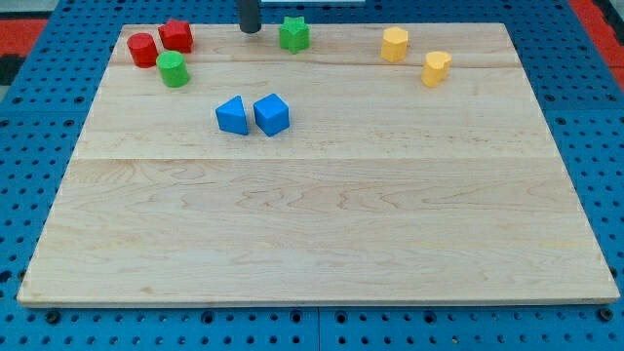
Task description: Push red blocks slightly towards down
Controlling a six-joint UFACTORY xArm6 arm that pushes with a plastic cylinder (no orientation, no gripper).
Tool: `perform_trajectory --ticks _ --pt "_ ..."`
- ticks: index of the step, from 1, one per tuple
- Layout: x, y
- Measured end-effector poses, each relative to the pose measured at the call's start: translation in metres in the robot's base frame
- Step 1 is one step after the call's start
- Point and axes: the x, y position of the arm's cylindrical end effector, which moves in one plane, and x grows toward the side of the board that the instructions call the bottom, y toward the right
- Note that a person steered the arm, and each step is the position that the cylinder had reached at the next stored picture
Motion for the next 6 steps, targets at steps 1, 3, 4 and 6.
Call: perform_trajectory --ticks 1,3,4,6 --pt "0.001 0.001" --pt "0.000 -0.020" --pt "0.000 -0.035" --pt "0.003 -0.108"
